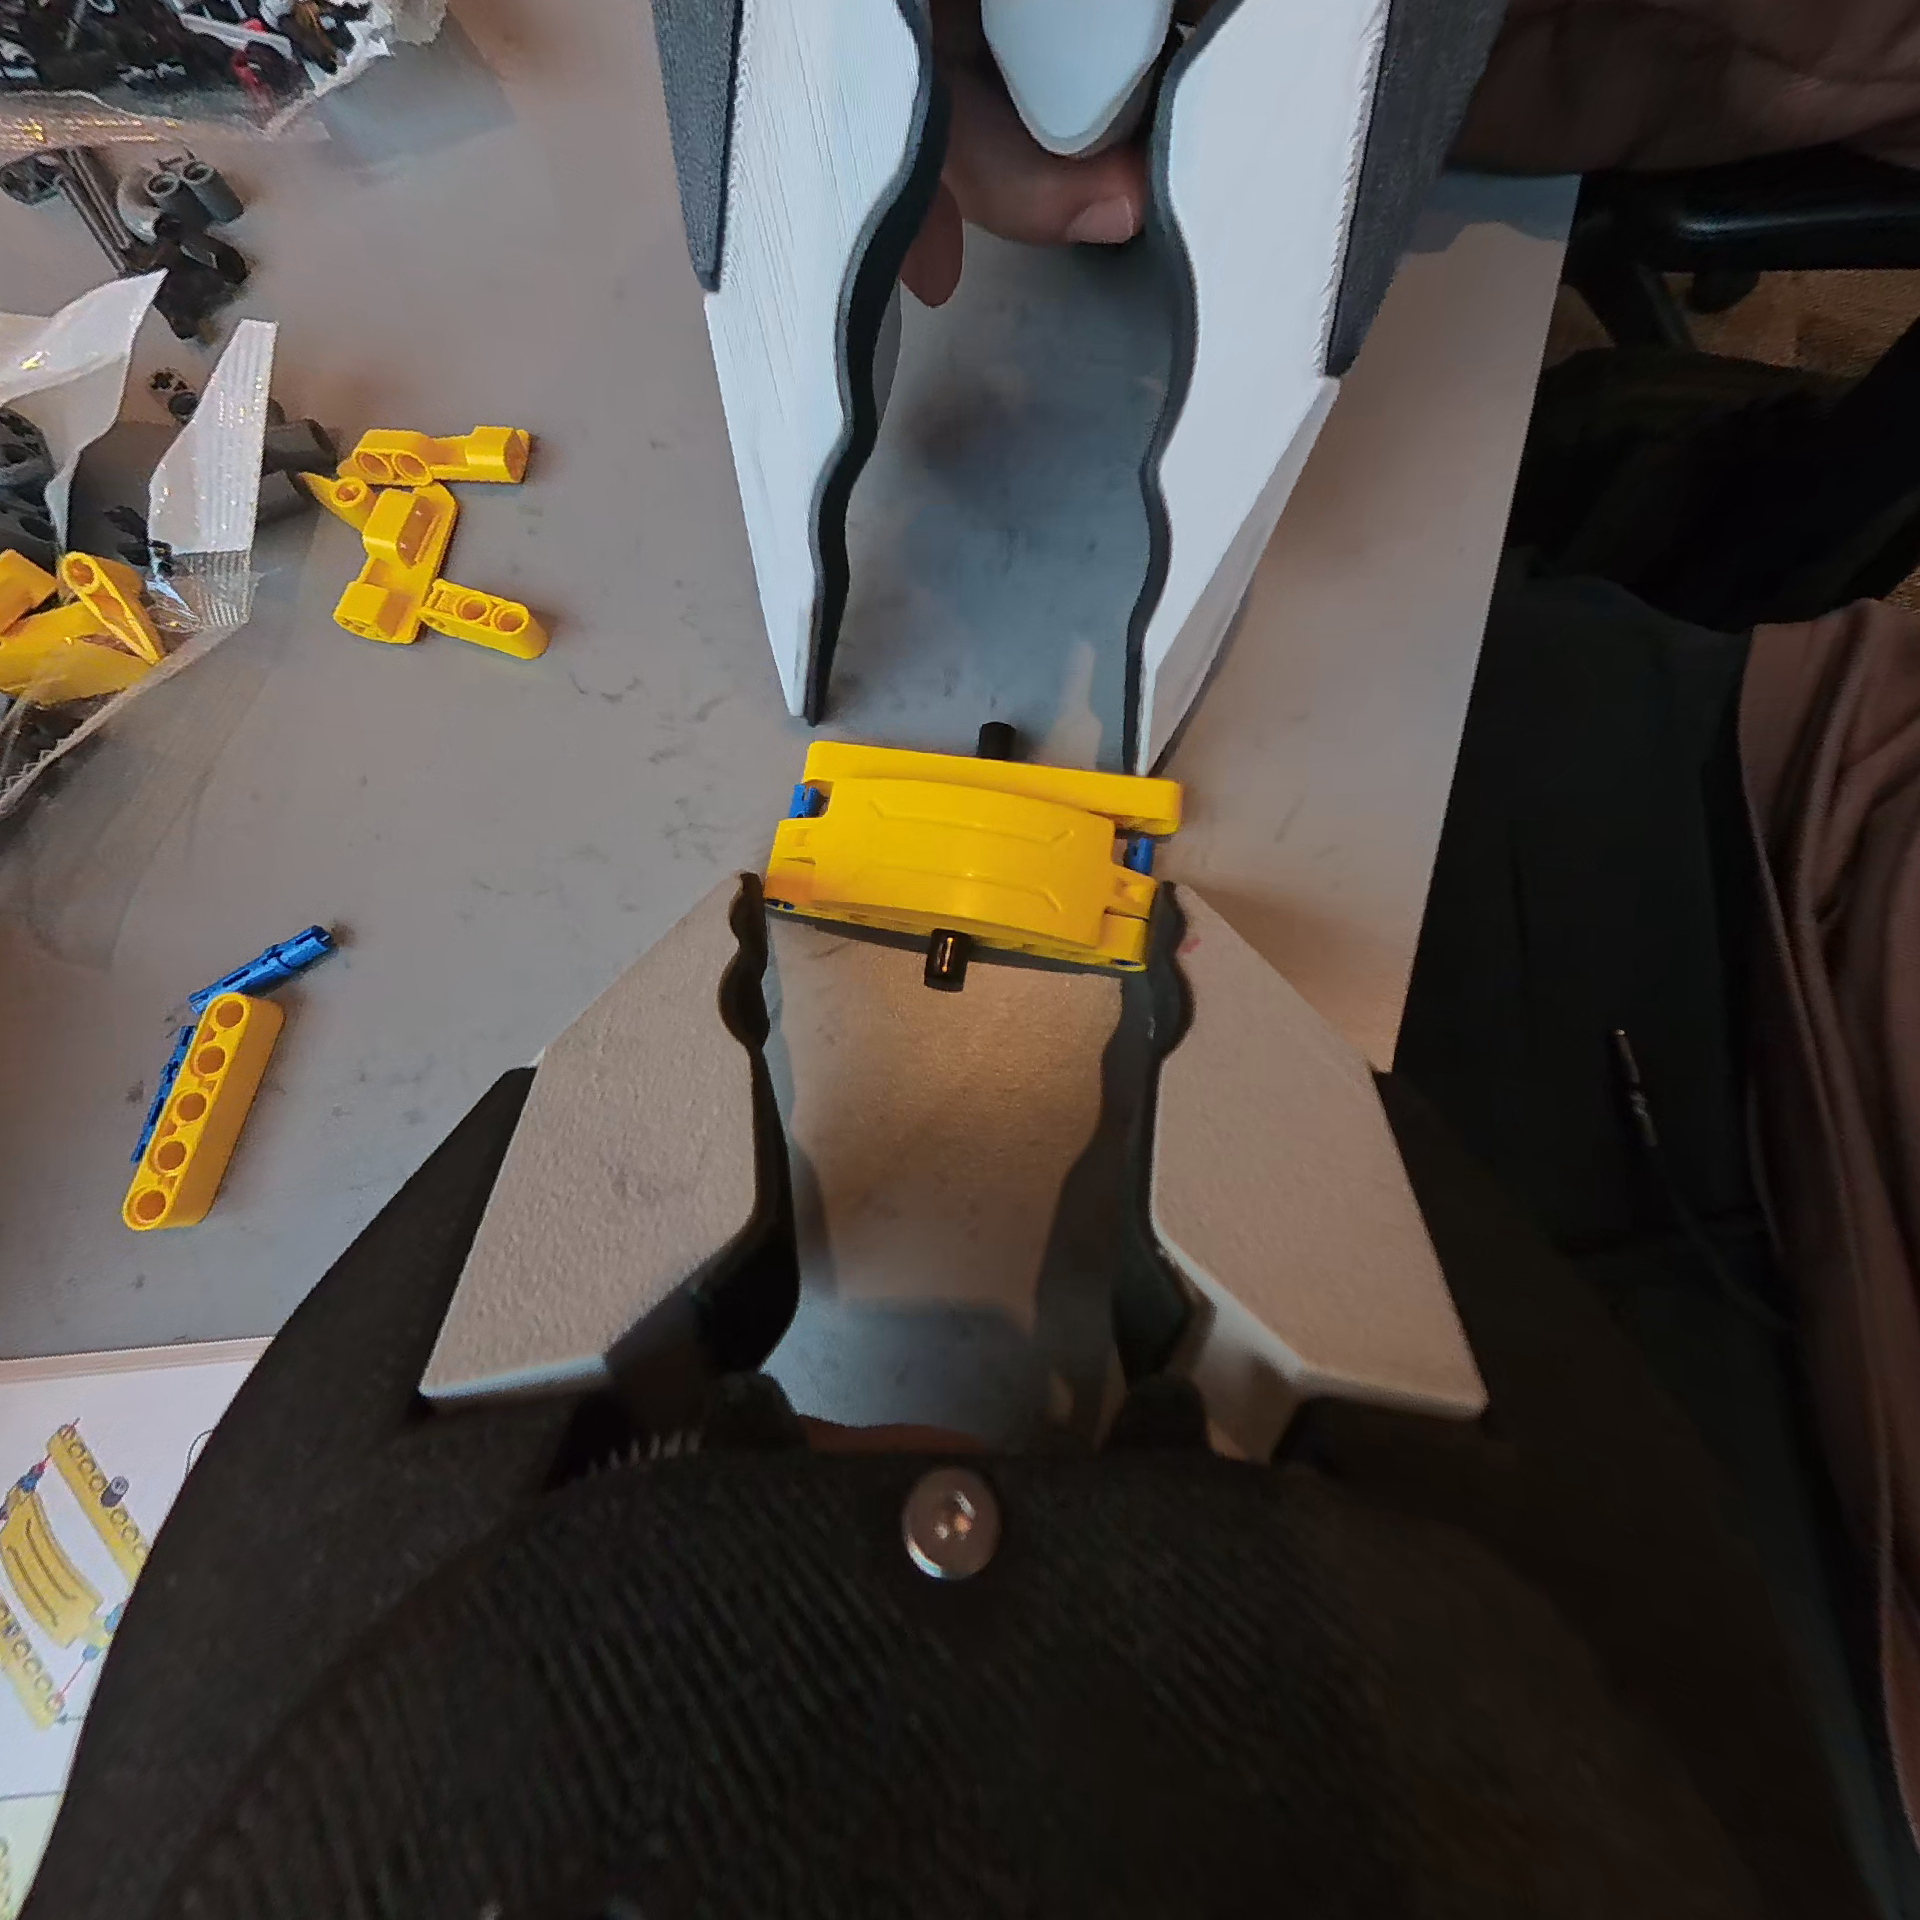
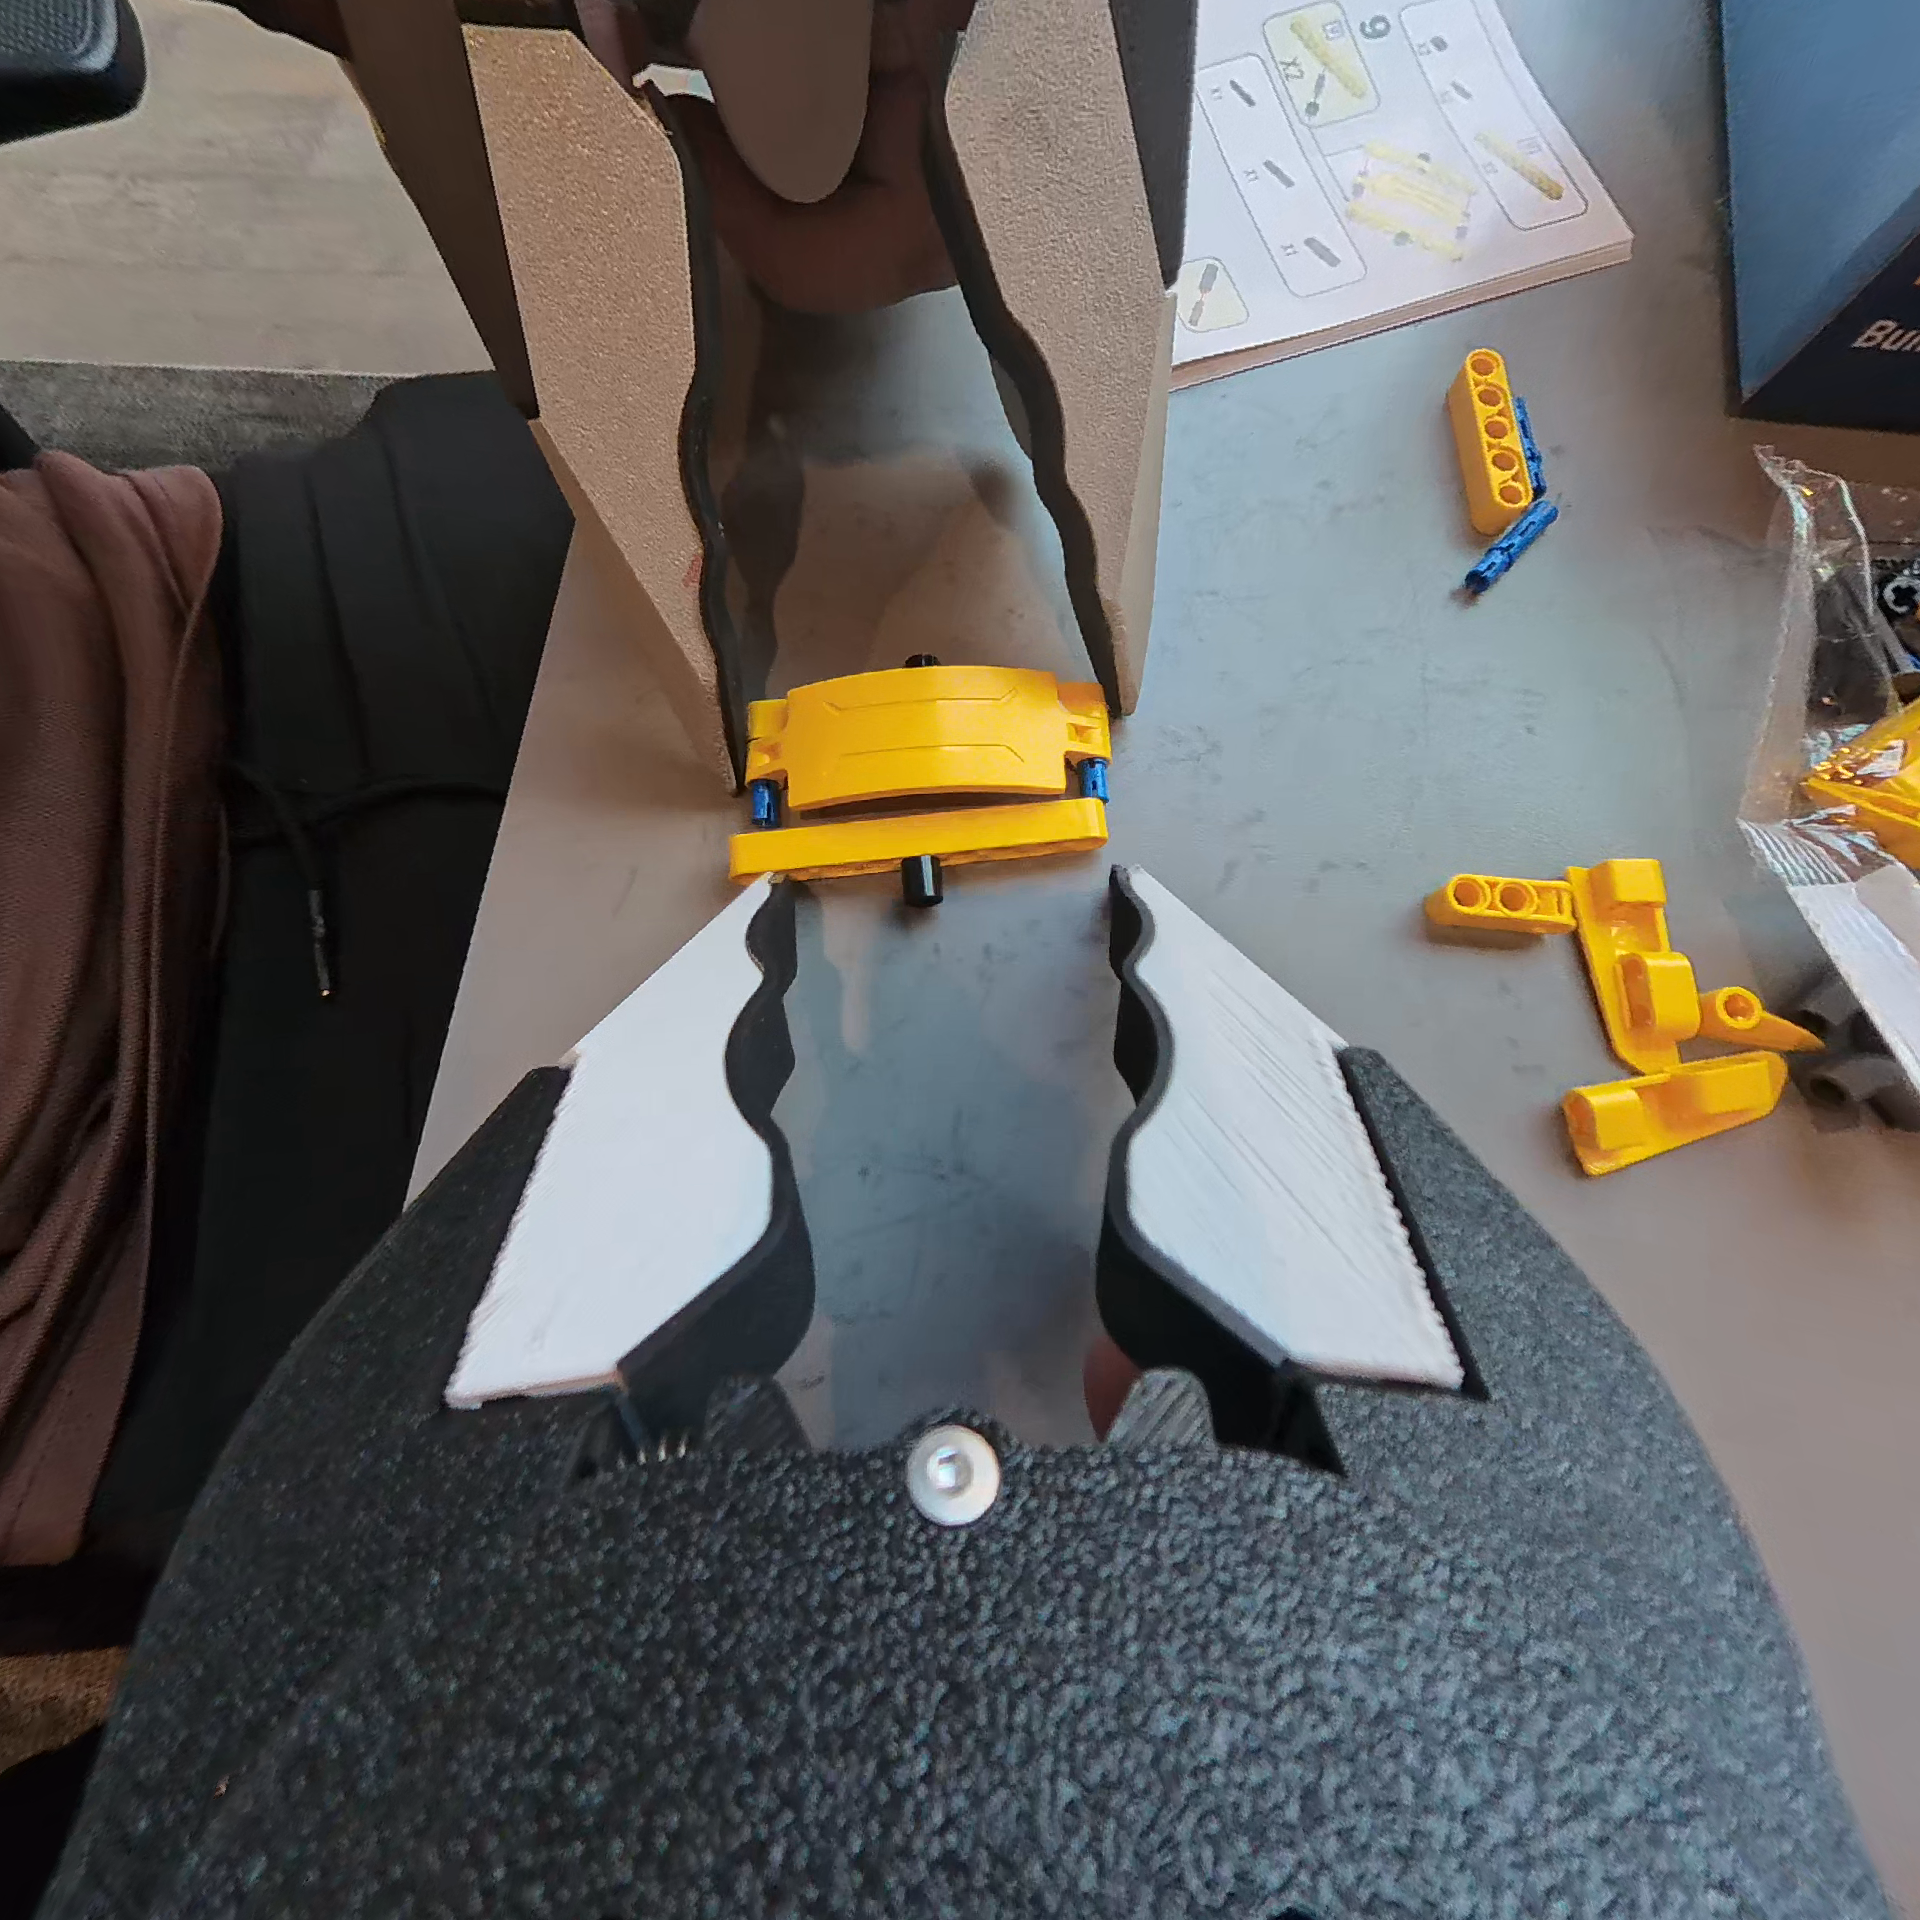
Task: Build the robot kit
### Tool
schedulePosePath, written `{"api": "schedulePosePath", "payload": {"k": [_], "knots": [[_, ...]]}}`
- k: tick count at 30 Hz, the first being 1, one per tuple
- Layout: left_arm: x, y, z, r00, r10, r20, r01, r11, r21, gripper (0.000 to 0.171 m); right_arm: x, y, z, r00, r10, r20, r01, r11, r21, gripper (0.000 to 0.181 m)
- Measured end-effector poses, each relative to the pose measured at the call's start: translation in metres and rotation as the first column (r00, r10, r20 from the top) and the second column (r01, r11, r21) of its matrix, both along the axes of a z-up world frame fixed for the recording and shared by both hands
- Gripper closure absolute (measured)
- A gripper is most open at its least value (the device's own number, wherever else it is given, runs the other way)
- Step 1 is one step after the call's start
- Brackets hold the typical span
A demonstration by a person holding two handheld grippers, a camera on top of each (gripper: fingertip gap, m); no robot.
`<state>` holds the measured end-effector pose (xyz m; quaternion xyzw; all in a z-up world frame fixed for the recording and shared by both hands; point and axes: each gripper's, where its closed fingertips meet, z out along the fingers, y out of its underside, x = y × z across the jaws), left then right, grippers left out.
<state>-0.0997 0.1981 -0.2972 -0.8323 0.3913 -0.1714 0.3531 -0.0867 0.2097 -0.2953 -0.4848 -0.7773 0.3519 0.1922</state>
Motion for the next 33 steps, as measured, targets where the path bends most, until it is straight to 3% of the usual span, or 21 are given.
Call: {"api": "schedulePosePath", "payload": {"k": [13,33], "knots": [[0.0005,-0.0004,0.0,1.0,-0.005,0.001,0.005,1.0,-0.001,0.1,-0.0027,-0.0013,-0.0014,1.0,0.005,0.001,-0.005,1.0,0.018,0.125],[0.0009,-0.0005,0.0001,1.0,-0.007,0.0,0.007,1.0,0.001,0.1,0.0017,0.0017,0.0022,1.0,-0.001,-0.014,0.0,1.0,-0.005,0.118]]}}
